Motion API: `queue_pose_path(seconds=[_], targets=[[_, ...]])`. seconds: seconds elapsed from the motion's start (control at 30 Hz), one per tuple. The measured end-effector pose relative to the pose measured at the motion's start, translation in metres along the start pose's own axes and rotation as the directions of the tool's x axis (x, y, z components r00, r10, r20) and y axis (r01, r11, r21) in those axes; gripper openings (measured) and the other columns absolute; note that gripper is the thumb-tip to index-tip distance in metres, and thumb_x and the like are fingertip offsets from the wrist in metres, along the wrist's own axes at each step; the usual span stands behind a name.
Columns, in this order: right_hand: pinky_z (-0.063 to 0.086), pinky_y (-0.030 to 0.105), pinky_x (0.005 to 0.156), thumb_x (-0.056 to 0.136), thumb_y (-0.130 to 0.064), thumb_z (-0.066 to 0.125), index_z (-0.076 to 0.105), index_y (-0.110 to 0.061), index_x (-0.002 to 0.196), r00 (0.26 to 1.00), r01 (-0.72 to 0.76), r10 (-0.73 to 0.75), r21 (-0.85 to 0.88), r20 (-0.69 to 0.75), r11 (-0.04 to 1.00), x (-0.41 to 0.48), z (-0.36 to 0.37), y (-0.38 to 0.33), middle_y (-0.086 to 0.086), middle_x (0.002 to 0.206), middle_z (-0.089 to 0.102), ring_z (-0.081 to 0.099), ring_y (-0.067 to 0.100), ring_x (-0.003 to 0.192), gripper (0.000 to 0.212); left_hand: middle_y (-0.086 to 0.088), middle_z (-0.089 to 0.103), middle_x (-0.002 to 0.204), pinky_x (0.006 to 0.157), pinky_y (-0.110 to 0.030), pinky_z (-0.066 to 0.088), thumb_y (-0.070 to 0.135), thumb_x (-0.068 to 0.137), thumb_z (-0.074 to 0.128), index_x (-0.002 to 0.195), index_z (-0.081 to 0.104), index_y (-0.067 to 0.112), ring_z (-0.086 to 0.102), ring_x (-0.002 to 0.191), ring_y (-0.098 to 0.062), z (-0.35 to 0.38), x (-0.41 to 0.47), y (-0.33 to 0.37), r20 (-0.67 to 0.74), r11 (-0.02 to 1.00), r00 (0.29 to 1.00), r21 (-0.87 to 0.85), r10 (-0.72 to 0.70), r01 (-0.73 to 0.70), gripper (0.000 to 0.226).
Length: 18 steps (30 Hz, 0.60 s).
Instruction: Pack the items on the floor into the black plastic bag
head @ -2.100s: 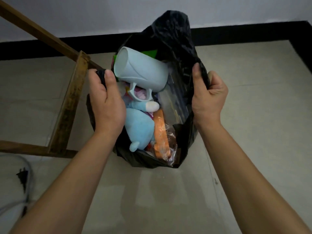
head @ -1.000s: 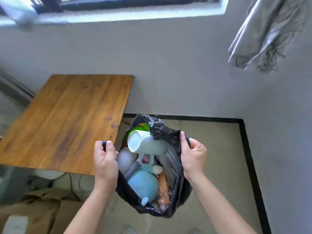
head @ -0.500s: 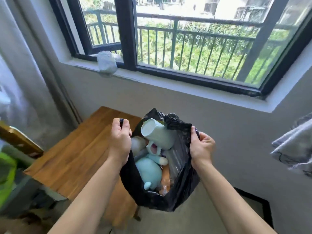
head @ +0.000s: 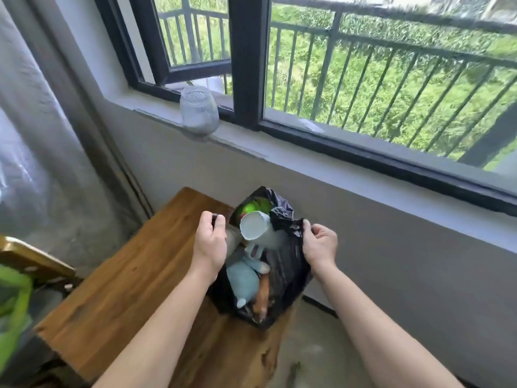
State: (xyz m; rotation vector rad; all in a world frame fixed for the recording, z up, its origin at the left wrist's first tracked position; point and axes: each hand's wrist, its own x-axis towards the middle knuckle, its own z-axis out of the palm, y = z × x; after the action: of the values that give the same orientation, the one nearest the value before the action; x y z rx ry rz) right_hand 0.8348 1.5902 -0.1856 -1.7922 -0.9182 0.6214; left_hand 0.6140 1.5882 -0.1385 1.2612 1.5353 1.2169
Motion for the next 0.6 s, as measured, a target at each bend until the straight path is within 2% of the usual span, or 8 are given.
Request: queue_pose_path(seconds=[0.07,0.17,0.23,0.3,0.4,0.53,0.57,0.6], targets=[[0.022,0.033,0.052,0.093,-0.026,0.063,0.022,-0.017,0.053,0.996,-0.017,0.028,-0.125,0.085,0.992,0.012,0.009,0.029,-0.001,0.053,0.019,0.020,0.018,0.055,0.058,0.000,0.050,0.068,0.060,-0.032,0.034,0.020,0.101,0.044,0.082,0.043,0.006,0.041,0.062,-0.014,0.005,0.015,-0.022,-0.001,0.993,0.998,0.098,-0.070,0.070,0.024],[0.027,0.032,0.052,0.092,-0.026,0.064,0.024,-0.013,0.052,0.980,-0.062,0.107,-0.252,0.169,0.966,0.029,0.014,0.061,-0.001,0.049,0.020,0.023,0.017,0.051,0.057,-0.003,0.060,0.076,0.066,-0.028,0.039,0.020,0.101,0.045,0.085,0.048,0.005,0.050,0.072,-0.017,0.006,0.035,-0.040,-0.097,0.974,0.981,0.139,-0.168,0.180,0.022],[0.025,0.026,0.048,0.090,-0.027,0.066,0.025,-0.015,0.054,0.965,-0.011,0.082,-0.273,0.250,0.962,0.038,0.017,0.062,-0.002,0.051,0.020,0.021,0.014,0.049,0.057,-0.004,0.062,0.078,0.068,-0.024,0.039,0.020,0.100,0.045,0.085,0.050,0.003,0.052,0.073,-0.014,0.010,0.048,-0.038,-0.077,0.964,0.983,0.193,-0.169,0.181,0.023],[0.024,0.026,0.048,0.088,-0.029,0.068,0.023,-0.016,0.056,0.939,0.045,0.057,-0.287,0.340,0.957,0.042,0.019,0.059,-0.001,0.054,0.021,0.020,0.013,0.052,0.056,-0.003,0.058,0.074,0.064,-0.018,0.037,0.017,0.099,0.047,0.081,0.050,0.001,0.048,0.069,-0.013,0.018,0.053,-0.038,-0.007,0.951,0.989,0.273,-0.148,0.144,0.025],[0.027,0.027,0.050,0.085,-0.032,0.069,0.026,-0.016,0.056,0.899,0.074,0.078,-0.326,0.431,0.942,0.041,0.020,0.052,-0.004,0.051,0.025,0.025,0.014,0.051,0.055,-0.002,0.047,0.071,0.066,-0.031,0.035,0.017,0.098,0.050,0.073,0.043,0.003,0.043,0.070,-0.019,0.027,0.049,-0.047,0.058,0.917,0.991,0.387,-0.123,0.092,0.030],[0.043,0.034,0.063,0.085,-0.049,0.065,0.042,-0.015,0.058,0.821,0.259,0.042,-0.437,0.569,0.862,0.039,0.005,0.042,-0.004,0.056,0.049,0.048,0.018,0.059,0.050,-0.003,0.045,0.066,0.068,-0.042,0.038,0.042,0.084,0.046,0.059,0.034,0.014,0.047,0.072,-0.031,0.022,0.035,-0.062,0.105,0.856,0.991,0.517,-0.088,0.021,0.040],[0.046,0.034,0.066,0.086,-0.057,0.061,0.050,-0.015,0.062,0.794,0.319,0.039,-0.470,0.607,0.823,0.037,0.000,0.039,-0.004,0.063,0.057,0.055,0.018,0.066,0.049,-0.010,0.052,0.074,0.074,-0.044,0.040,0.045,0.084,0.047,0.062,0.038,0.013,0.051,0.081,-0.036,0.019,0.032,-0.065,0.117,0.838,0.986,0.545,-0.118,0.036,0.040],[0.048,0.034,0.068,0.087,-0.063,0.056,0.057,-0.016,0.068,0.771,0.365,0.051,-0.505,0.635,0.782,0.036,-0.008,0.032,-0.005,0.069,0.062,0.060,0.018,0.072,0.050,-0.020,0.059,0.095,0.085,-0.047,0.042,0.044,0.088,0.050,0.070,0.047,0.010,0.052,0.099,-0.040,0.016,0.028,-0.067,0.120,0.802,0.979,0.595,-0.163,0.060,0.038]])
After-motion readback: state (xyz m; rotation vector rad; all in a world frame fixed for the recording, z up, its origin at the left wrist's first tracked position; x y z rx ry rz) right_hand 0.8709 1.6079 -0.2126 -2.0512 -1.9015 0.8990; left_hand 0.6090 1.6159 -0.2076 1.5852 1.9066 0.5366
